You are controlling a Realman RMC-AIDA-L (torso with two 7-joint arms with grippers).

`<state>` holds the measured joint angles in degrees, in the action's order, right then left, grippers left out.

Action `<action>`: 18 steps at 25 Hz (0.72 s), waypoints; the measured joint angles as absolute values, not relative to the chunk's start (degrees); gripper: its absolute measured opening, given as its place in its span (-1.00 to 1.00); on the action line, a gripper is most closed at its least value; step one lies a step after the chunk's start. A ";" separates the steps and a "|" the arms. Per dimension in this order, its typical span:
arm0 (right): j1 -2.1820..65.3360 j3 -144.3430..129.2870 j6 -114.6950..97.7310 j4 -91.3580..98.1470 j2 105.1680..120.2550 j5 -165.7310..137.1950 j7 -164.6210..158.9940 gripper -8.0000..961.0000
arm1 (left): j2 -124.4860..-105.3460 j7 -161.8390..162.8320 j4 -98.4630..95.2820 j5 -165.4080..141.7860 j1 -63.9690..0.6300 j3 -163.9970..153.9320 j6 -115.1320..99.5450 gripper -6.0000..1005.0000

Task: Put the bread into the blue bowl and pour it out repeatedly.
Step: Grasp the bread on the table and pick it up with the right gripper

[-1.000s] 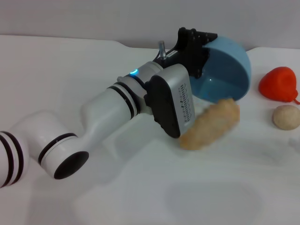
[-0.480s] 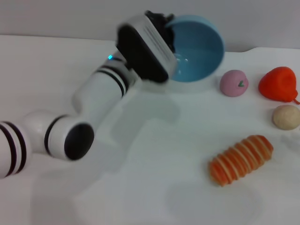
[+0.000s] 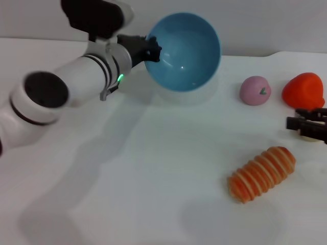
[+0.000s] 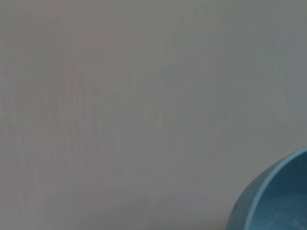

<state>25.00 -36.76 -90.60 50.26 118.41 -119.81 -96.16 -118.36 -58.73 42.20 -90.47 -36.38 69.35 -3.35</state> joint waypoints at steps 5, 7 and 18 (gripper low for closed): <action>26.32 -44.53 -90.74 54.39 118.42 -120.17 -97.06 -0.07 | -117.80 -55.75 39.87 -88.55 -36.00 83.23 15.86 -0.98; 26.60 -48.48 -90.75 57.46 118.46 -120.34 -97.27 -0.07 | -117.06 -51.61 38.07 -89.83 -36.51 87.62 24.14 -0.98; 30.50 -66.78 -90.41 67.63 118.63 -131.48 -104.70 -0.08 | -114.84 -32.84 38.35 -108.03 -35.25 96.44 44.39 -0.98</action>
